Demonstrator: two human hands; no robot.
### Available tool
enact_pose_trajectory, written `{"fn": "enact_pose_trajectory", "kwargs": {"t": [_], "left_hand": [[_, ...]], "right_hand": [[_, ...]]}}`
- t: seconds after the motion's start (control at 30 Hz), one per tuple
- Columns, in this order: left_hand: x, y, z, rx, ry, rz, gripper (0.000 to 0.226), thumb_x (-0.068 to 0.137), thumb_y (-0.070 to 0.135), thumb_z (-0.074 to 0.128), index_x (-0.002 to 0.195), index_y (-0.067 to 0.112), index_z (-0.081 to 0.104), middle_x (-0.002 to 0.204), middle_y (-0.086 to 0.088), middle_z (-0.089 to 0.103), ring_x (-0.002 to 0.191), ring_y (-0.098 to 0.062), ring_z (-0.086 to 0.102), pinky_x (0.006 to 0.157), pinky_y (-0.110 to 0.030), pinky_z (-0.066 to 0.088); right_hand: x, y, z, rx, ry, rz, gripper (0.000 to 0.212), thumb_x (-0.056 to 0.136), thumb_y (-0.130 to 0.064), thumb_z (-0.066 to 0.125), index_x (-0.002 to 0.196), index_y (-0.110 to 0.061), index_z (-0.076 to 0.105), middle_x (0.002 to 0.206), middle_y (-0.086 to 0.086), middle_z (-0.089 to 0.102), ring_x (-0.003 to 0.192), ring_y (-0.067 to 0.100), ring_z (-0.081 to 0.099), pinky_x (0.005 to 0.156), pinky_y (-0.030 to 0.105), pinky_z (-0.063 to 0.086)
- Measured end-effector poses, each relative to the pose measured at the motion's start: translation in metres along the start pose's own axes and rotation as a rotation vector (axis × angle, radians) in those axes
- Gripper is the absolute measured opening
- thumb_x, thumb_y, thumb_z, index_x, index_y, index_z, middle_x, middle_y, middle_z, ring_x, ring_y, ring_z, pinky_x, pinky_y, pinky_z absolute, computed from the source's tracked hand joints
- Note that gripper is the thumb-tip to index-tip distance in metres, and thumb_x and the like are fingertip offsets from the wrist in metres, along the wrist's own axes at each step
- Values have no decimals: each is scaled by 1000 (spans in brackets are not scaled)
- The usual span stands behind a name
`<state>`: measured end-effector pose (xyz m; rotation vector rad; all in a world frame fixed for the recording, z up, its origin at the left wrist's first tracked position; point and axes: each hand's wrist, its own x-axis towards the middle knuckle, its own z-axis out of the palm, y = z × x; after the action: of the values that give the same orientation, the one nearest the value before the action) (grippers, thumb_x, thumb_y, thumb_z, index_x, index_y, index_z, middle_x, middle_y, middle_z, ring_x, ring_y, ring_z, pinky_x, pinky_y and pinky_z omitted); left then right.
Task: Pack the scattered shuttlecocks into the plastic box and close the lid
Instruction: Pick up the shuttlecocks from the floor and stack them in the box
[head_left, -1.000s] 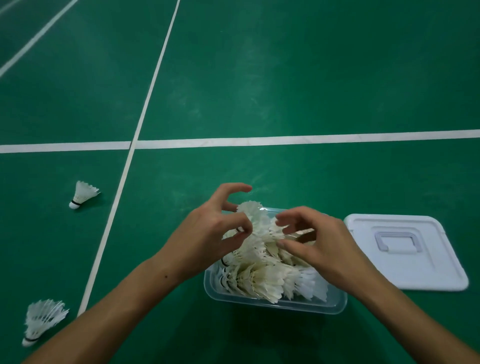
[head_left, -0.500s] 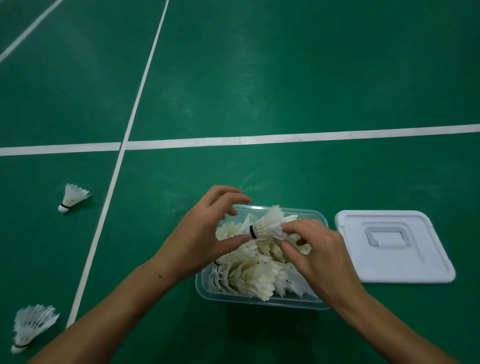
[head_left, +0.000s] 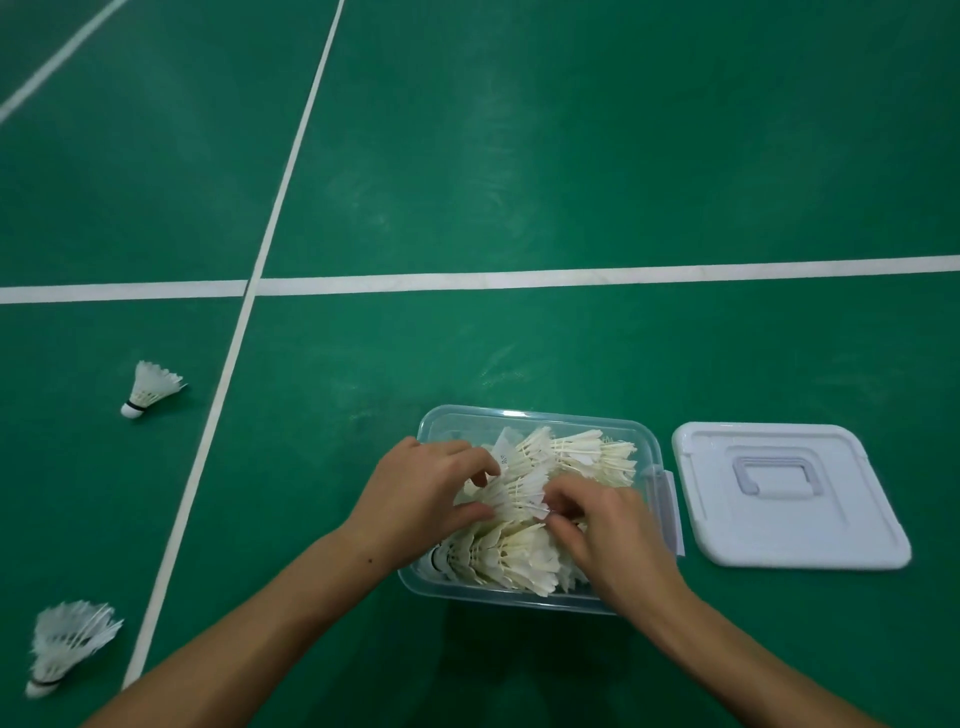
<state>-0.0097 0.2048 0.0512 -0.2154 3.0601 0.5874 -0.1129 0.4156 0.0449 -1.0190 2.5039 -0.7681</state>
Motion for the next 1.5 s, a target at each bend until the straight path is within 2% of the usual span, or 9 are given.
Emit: {"fn": "enact_pose_trajectory", "kwargs": {"t": [0.13,0.23,0.33,0.47,0.7,0.97,1.13,1.3,1.5], "left_hand": [[6,3,4,42,-8,-29,38,84,62,76,116,43,68,106,23,69,81,3,53,76,-29,33],[7,7,6,41,1,-27,39,85,62,75,118,43,68,108,24,68,83,5,46,77,-29,28],[5,7,3,-10,-5,-31,38,88,58,74,121,41,66,111,22,67,97,0,55,87,-27,40],[-6,-1,-4,-137,6,-60,49,84,53,80,128,39,62,123,20,61,112,-5,57,96,-32,51],[-40,-19,-43,-536,259,-149,54,79,51,85,126,32,66,123,22,63,112,-3,63,87,-25,56],[-126,-82,-99,-580,505,-312,46,79,37,90,120,30,69,116,14,72,104,-14,70,80,-35,58],[-207,-163,-97,-520,590,-531,48,76,48,85,119,35,69,117,18,71,107,-10,68,82,-29,56],[-279,-257,-69,-382,399,-778,69,64,72,81,124,42,65,125,19,61,110,1,61,88,-33,54],[-300,-289,-21,-376,-44,-739,97,55,73,89,141,51,50,138,20,44,126,-2,47,109,-26,43]], "right_hand": [[12,12,7,19,-106,95,18,88,-8,77,79,-21,70,73,-7,71,71,8,68,71,41,61],[18,16,1,121,-207,147,21,90,-8,78,77,-25,74,73,-9,73,67,4,67,69,35,62],[15,12,-15,325,-286,213,18,95,-9,76,92,-27,75,82,-9,77,73,0,71,63,25,60],[8,7,-38,432,-266,228,17,93,-14,79,106,-25,77,97,-15,80,90,1,75,66,27,63],[22,-44,-71,230,-104,21,18,90,-29,82,105,-33,73,89,-18,77,83,-3,73,68,18,60],[65,-171,-29,182,-332,-300,38,90,-40,81,121,-30,62,96,-16,76,90,-6,70,77,15,57],[102,-233,50,172,-391,-438,39,88,-37,82,119,-25,63,94,-13,77,84,-1,72,80,20,58],[150,-273,153,217,-437,-402,35,89,-33,81,117,-22,63,94,-10,77,81,3,72,80,30,60],[194,-305,254,296,-443,-258,37,90,-32,78,120,-19,63,93,-9,75,88,12,72,84,34,59]]}}
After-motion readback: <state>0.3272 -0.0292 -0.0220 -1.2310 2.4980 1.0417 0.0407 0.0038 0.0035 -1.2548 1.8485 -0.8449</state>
